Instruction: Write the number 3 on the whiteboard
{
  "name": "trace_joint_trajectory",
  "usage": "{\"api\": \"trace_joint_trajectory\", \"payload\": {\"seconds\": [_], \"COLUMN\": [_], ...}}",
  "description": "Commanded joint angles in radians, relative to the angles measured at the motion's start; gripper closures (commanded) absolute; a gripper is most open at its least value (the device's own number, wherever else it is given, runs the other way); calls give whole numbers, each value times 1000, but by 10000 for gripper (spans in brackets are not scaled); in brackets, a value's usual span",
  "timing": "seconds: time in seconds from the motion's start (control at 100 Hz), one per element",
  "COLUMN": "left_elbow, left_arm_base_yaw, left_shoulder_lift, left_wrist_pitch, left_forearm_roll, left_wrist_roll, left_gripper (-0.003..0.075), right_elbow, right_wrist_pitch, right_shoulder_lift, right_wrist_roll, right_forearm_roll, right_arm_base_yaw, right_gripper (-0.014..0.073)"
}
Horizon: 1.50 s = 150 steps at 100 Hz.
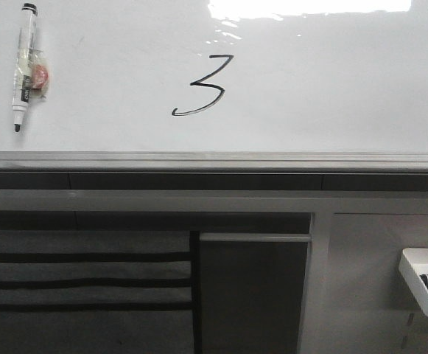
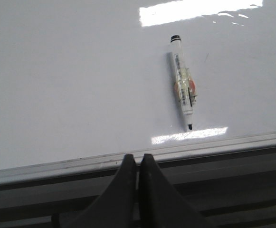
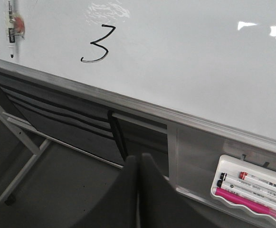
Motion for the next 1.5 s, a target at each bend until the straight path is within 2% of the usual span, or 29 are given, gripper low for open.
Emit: {"api": "trace_joint_trajectory", "payload": {"seconds": [0.0,0.24,0.28,0.38,0.43,0.59,1.209,1.369,1.489], "left_elbow": [19,16,16,16,16,16,16,16,16], "left_arm_base_yaw": [2,3,6,23,35,63,62,62,62], "left_shoulder_lift": [-27,-21,-32,-32,-32,-32,-32,-32,-32], "left_wrist_pitch": [-172,-135,-130,-115,-108,-98,-98,-98,-98], "left_forearm_roll": [-44,-44,-2,215,259,259,259,259,259], "left_wrist_roll": [-2,-7,-53,-243,-298,-298,-298,-298,-298], "left_gripper": [738,738,738,738,738,738,738,738,738], "right_elbow": [-22,-22,-22,-22,-22,-22,-22,54,224], "right_wrist_pitch": [-67,-67,-67,-67,-65,-65,-65,-138,-316], "right_shoulder_lift": [5,5,5,5,5,5,5,-95,-261], "right_wrist_roll": [0,0,0,0,0,0,0,0,0], "right_forearm_roll": [-8,-8,-8,-8,-8,-8,-8,-13,18], "right_arm_base_yaw": [-8,-8,-8,-8,-8,-8,-8,-46,-149], "right_gripper": [668,668,668,668,668,668,668,668,668]}}
